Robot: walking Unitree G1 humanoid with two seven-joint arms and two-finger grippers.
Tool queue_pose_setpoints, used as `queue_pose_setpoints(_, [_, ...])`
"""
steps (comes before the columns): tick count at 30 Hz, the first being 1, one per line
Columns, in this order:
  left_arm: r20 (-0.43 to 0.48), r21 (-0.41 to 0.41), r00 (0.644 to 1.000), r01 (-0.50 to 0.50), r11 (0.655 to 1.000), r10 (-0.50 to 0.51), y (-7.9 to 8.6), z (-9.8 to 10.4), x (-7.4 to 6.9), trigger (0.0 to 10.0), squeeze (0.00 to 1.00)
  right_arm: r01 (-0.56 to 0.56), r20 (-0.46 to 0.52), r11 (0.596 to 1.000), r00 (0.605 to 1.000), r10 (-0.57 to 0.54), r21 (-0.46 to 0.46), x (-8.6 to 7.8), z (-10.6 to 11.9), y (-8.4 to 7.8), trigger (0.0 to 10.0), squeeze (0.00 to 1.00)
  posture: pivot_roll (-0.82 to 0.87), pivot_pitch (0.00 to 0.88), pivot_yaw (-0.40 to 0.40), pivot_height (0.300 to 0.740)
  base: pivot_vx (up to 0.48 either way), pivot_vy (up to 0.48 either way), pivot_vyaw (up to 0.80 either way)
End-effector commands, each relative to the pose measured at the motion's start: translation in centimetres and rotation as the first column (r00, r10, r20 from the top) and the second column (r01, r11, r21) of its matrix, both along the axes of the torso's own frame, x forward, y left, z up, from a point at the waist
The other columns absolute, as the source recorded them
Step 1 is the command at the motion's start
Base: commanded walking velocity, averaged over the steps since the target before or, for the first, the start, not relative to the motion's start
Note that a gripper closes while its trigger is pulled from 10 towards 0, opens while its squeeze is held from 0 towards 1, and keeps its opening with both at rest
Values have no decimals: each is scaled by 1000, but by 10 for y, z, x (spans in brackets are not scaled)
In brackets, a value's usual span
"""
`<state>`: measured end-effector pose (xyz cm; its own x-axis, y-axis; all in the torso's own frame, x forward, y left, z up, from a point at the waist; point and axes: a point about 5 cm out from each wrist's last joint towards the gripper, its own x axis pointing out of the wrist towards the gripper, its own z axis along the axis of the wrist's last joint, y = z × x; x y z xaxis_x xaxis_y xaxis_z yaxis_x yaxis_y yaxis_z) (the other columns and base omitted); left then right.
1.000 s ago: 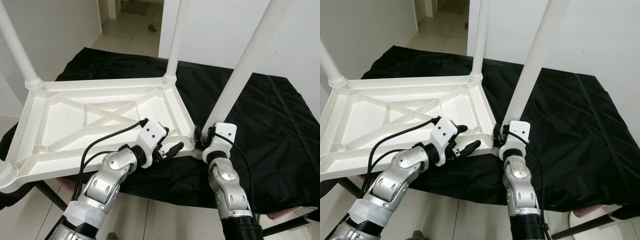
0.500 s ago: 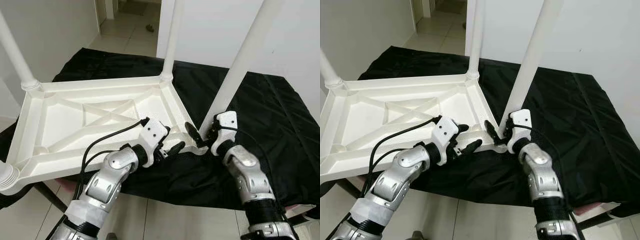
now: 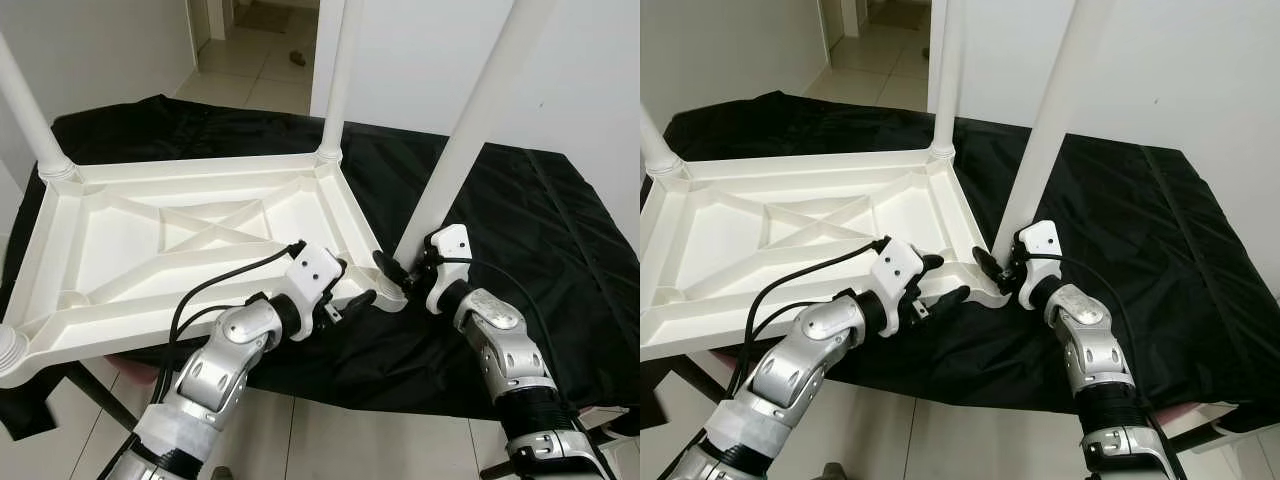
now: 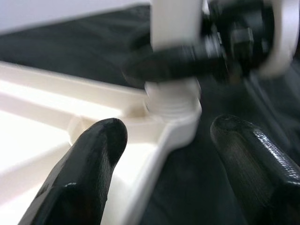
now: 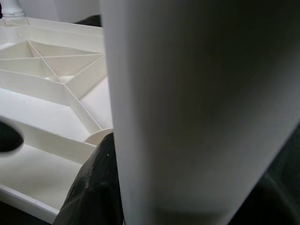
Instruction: Building children table
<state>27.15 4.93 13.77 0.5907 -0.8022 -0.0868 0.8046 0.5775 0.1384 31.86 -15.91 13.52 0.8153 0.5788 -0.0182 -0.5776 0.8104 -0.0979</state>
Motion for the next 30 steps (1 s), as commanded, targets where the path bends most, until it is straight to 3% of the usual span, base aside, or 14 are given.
queue_pose_setpoints(1, [-15,25,999,44,999,-44,-3,-5,-4,10000,0,-25,-67,1000,997,25,-7,-5,-15,8,0,0,59,0,-59,740,0,0,0])
queue_pose_setpoints(8, [-26,14,1000,4,1000,-4,0,-7,-4,10000,0,150,-54,987,988,-147,57,-8,-18,15,0,0,63,0,-69,740,0,0,0])
queue_pose_setpoints(10, [-25,12,1000,0,1000,0,0,-6,-4,10000,0,273,-67,960,961,-269,57,-10,-20,17,0,0,65,0,-76,740,0,0,0])
queue_pose_setpoints(13, [-24,11,1000,0,1000,1,-1,-6,-4,10000,0,319,-63,947,947,-316,43,-12,-21,18,0,0,66,0,-77,740,0,0,0])
queue_pose_setpoints(16, [-25,4,1000,-1,1000,1,-3,-6,-5,10000,0,474,-72,880,879,-471,35,-19,-23,19,0,0,64,0,-84,740,0,0,0])
queue_pose_setpoints(18, [-25,4,1000,-1,1000,1,-3,-6,-5,10000,0,474,-72,880,879,-471,35,-19,-23,19,0,0,64,0,-84,740,0,0,0])
queue_pose_setpoints(21, [-25,-1,1000,1,1000,-1,-5,-6,-5,10000,0,554,-97,831,830,-549,42,-28,-25,27,0,0,61,0,-90,740,0,0,0])
queue_pose_setpoints(26, [-26,-5,1000,3,1000,-3,-6,-5,-5,10000,0,547,-97,836,835,-542,34,-31,-25,34,0,0,59,0,-89,740,0,0,0])
queue_pose_setpoints(27, [-25,-7,1000,4,1000,-4,-6,-5,-5,10000,0,554,-114,831,829,-547,43,-30,-25,33,5882,0,56,0,-88,740,0,0,0])
queue_pose_setpoints(28, [-24,-7,1000,7,1000,-7,-7,-5,-5,10000,0,557,-122,829,828,-548,54,-29,-25,31,10000,1000,57,0,-90,740,0,0,0])
queue_pose_setpoints(30, [-23,-8,1000,9,1000,-9,-7,-4,-4,10000,0,556,-127,828,829,-545,76,-29,-23,30,10000,1000,58,0,-90,740,0,0,0])
